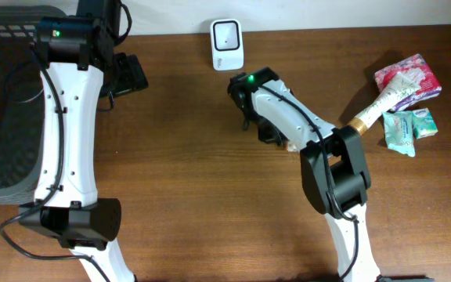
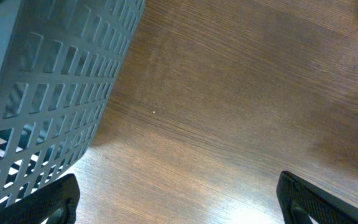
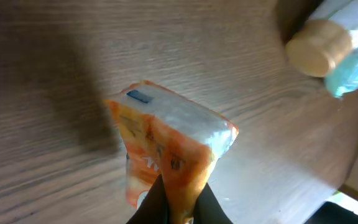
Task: Scan the item barcode
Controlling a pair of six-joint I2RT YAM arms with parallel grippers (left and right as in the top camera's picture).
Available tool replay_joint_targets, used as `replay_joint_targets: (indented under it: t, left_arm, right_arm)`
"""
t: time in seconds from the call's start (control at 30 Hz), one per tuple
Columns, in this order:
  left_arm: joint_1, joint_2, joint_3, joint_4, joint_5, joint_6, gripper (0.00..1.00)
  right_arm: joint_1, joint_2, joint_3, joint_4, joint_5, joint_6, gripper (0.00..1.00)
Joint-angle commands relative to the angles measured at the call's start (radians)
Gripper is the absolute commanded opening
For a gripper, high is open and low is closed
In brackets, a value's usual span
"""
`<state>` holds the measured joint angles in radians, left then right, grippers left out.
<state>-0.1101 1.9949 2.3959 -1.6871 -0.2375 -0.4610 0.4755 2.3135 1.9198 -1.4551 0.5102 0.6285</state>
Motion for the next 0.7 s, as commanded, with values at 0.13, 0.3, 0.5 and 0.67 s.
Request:
replay_joint_targets:
  t: [0.13,0.3,0.5,0.67]
  left_arm:
    - [-0.003,-0.025,0.011,-0.001,-0.011,-0.001,0.99]
    - [-0.003,-0.025,0.011,-0.001,-0.011,-0.001,0.99]
    - [-0.003,-0.025,0.011,-0.001,-0.011,-0.001,0.99]
    - [-0.003,-0.025,0.011,-0.001,-0.011,-0.001,0.99]
  right_arm:
    - [0.086,0.006,-0.033,0.085,-0.208,-0.011,0.41]
    - [0.112,0.005,0.010,0.127,-0.462,-0.129,0.53]
    - [0.015,0.005,0.118,0.045,-0.367,-0.294,0.70]
    - [-0.005,0.005,0.038,0.103,-0.367,-0.441,0.62]
